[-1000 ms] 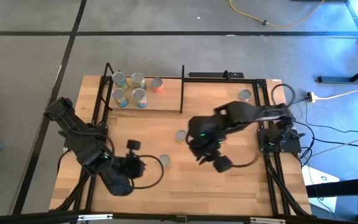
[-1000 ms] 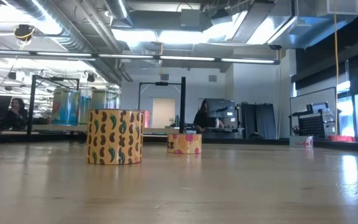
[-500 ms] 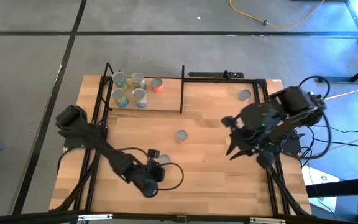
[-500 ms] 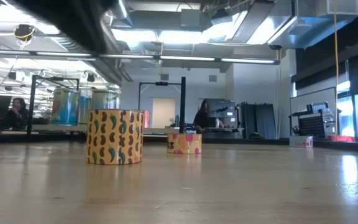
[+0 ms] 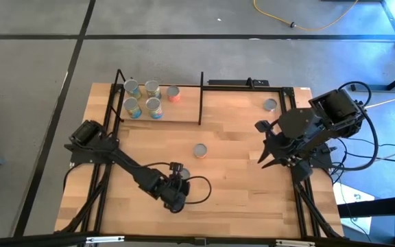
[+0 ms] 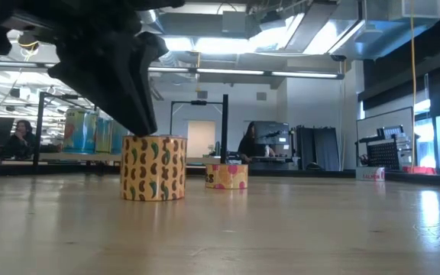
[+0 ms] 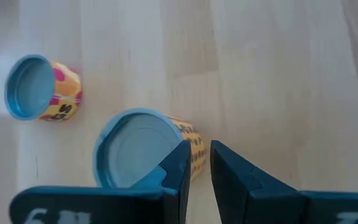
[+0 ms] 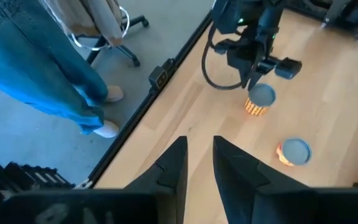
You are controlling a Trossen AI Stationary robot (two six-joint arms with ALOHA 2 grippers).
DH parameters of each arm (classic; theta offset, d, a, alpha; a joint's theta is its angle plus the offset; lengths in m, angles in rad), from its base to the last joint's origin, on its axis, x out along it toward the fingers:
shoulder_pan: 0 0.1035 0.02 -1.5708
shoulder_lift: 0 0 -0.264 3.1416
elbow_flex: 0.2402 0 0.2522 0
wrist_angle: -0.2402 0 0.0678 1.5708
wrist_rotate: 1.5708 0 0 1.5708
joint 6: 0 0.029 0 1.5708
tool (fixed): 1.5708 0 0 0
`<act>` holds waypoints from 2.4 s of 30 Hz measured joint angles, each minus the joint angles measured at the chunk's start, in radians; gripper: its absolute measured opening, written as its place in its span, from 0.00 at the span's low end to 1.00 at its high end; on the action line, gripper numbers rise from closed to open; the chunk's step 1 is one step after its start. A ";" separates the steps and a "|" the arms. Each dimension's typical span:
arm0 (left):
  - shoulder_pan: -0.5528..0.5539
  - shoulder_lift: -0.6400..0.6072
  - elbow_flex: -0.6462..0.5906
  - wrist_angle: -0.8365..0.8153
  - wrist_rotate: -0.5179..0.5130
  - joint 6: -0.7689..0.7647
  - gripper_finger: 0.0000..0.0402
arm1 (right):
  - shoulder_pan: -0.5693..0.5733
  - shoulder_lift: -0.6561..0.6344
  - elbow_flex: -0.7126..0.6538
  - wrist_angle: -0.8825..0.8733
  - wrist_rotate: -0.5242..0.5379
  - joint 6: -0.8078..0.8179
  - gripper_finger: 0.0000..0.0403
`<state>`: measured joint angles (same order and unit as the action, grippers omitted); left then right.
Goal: Pick and place cans onto a shelf
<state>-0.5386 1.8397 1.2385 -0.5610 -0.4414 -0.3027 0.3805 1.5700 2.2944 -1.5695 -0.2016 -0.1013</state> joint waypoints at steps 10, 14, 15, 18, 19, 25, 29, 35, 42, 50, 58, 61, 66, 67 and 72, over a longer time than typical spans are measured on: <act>0.004 -0.007 -0.001 -0.003 -0.012 0.023 0.14 | 0.000 0.000 0.000 -0.001 0.000 0.000 0.19; 0.011 -0.007 -0.001 -0.004 -0.021 0.026 0.14 | 0.000 0.000 0.000 -0.002 0.000 -0.004 0.19; 0.013 -0.007 -0.001 -0.004 -0.020 0.026 0.14 | 0.000 0.000 0.000 -0.002 0.000 -0.004 0.19; 0.022 -0.007 -0.001 -0.004 -0.006 0.026 0.14 | 0.000 0.000 0.000 -0.002 0.000 -0.004 0.19; 0.025 -0.007 -0.001 -0.004 -0.004 0.026 0.14 | 0.000 0.000 0.000 -0.002 0.000 -0.004 0.19; 0.050 -0.007 -0.001 -0.006 -0.003 0.026 0.14 | 0.000 0.000 0.000 -0.002 0.000 -0.004 0.19; 0.068 -0.007 -0.002 -0.006 -0.002 0.025 0.14 | 0.000 0.000 0.000 -0.002 0.000 -0.004 0.19; 0.090 -0.006 -0.002 -0.006 0.036 0.011 0.14 | 0.000 0.000 0.000 -0.002 0.000 -0.005 0.19; 0.102 0.006 -0.004 -0.006 0.059 -0.080 0.14 | 0.000 0.000 0.000 -0.002 0.000 0.020 0.19; 0.110 0.006 -0.006 -0.007 0.063 -0.088 0.13 | 0.000 0.000 0.000 -0.002 0.000 0.019 0.19; 0.137 0.005 -0.006 -0.047 0.058 -0.088 0.01 | 0.000 0.000 0.000 -0.002 0.000 0.019 0.19; 0.151 -0.008 -0.006 -0.070 0.066 -0.082 0.01 | 0.000 0.000 0.000 -0.002 0.000 0.017 0.19; 0.180 -0.044 0.037 -0.181 0.069 -0.054 0.01 | -0.001 -0.002 0.000 -0.002 0.000 -0.008 0.19; 0.187 -0.057 0.049 -0.192 0.069 -0.053 0.01 | -0.001 -0.007 0.000 -0.001 0.000 -0.017 0.19; 0.252 -0.127 0.092 -0.259 0.066 -0.028 0.00 | -0.016 -0.046 -0.005 -0.001 0.002 -0.062 0.19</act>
<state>-0.2869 1.7126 1.3307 -0.8203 -0.3755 -0.3306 0.3643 1.5239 2.2897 -1.5708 -0.1995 -0.1628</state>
